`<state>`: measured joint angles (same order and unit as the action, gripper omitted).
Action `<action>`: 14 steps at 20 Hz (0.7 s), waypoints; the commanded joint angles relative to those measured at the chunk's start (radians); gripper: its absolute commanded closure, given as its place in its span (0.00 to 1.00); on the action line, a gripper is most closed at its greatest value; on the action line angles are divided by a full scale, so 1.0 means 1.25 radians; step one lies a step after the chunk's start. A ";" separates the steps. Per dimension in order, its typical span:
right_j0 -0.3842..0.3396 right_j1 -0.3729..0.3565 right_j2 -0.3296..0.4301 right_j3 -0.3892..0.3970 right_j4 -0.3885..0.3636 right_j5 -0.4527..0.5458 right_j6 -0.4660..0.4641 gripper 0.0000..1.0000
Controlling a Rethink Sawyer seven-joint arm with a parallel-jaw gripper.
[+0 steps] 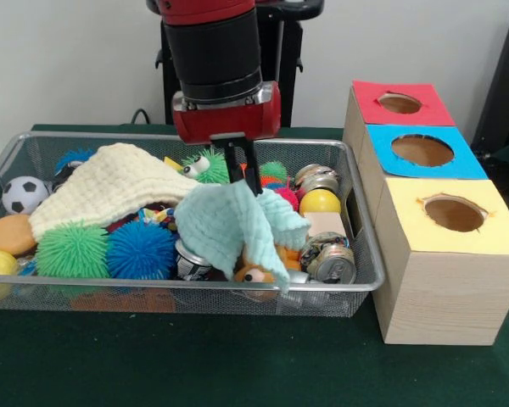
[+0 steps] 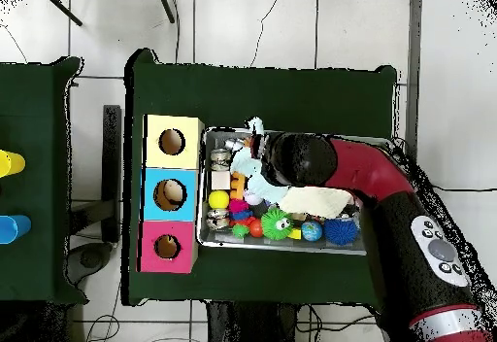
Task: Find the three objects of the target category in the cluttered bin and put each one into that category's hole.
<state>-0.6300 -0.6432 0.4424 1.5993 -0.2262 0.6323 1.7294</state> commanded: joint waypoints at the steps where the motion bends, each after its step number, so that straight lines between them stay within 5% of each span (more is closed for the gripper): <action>1: -0.048 0.049 0.082 0.000 -0.016 0.102 -0.153 1.00; 14: -0.110 0.098 0.141 -0.104 -0.045 0.239 -0.243 1.00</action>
<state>-0.7393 -0.5687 0.5390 1.5469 -0.2358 0.7932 1.7284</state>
